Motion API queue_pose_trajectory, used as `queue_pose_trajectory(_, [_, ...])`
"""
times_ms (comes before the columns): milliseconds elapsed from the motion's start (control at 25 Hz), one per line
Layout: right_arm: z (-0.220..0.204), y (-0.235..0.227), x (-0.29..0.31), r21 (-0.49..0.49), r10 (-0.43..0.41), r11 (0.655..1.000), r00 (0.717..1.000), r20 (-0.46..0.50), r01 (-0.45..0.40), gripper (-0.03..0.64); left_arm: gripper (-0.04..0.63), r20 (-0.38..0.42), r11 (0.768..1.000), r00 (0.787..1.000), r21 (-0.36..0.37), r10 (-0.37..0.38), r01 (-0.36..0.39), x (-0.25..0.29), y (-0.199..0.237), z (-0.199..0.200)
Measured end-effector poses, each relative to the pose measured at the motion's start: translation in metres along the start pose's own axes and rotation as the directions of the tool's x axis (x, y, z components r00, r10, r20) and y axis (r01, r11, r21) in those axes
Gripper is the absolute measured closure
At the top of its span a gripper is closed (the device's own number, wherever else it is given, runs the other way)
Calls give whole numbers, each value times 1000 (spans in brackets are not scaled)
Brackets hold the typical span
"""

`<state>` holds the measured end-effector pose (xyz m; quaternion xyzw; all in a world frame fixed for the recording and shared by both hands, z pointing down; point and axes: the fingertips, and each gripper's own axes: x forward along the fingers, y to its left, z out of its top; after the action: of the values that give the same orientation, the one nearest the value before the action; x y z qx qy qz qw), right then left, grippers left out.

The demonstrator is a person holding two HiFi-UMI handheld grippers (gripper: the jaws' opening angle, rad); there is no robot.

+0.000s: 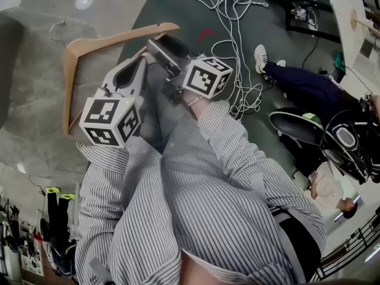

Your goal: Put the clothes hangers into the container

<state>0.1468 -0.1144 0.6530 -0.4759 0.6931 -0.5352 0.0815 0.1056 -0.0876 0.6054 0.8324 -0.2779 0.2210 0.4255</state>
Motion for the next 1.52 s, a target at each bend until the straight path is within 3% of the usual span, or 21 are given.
queue_pose_trajectory(160, [11,-3,3,47,-2,999,998,64,-1,425,586,-7,1000,1000,-3,-4,4,2,2,0])
queue_pose_trajectory(360, [19,-2,8,113,57,991,991,124,-71,425,586,-12,1000,1000,1,-5,5,8,3,2])
queue_pose_trajectory(520, [21,-2,12,230,110,961,976,186,-152,425,586,-2,1000,1000,11,-2,2,8,4,4])
queue_pose_trajectory(840, [18,-6,19,316,137,925,960,246,-213,425,586,0,1000,1000,14,4,-4,9,5,1])
queue_pose_trajectory(1160, [14,0,26,323,189,909,951,247,-264,437,586,-6,1000,1000,11,9,-9,7,5,-3])
queue_pose_trajectory(1520, [20,7,27,280,234,910,935,265,-307,540,585,10,1000,1000,8,9,-9,4,7,-3])
